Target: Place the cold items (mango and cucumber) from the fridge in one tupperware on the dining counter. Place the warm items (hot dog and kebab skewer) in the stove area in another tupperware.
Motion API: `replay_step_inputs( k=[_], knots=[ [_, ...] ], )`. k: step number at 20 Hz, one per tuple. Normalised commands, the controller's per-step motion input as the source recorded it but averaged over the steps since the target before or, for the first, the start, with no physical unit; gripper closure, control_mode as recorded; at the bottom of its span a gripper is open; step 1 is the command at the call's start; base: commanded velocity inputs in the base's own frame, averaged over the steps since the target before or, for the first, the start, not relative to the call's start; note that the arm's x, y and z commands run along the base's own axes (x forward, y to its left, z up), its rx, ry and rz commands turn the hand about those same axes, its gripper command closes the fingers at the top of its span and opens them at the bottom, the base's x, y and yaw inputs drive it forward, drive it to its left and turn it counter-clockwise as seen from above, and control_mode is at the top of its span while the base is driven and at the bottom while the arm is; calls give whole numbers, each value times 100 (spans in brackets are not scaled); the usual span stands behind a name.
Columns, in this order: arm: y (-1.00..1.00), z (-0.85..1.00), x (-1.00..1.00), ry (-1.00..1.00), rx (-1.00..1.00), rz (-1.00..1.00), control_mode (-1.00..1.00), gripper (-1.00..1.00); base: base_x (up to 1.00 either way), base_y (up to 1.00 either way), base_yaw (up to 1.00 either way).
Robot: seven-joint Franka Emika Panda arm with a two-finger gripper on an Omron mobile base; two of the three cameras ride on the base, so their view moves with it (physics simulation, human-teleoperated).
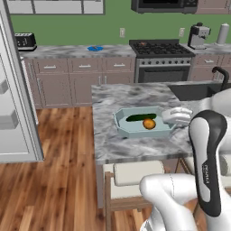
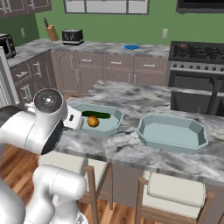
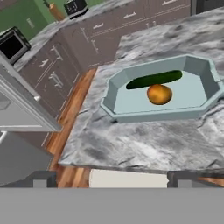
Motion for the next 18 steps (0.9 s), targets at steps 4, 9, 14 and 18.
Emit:
replay_step_inputs(
  k=[4,9,14,18],
  knots=[
    [1,-1,-18,-14,-4,-3,-100,-100,0,0,0],
    [0,-2,-31,-15,0,-11,100,-100,-52,-5,-31],
    [0,0,0,0,0,0,100,-100,-73,-58,-52],
    [0,0,0,0,0,0,100,-100,-47,-96,-34]
  ],
)
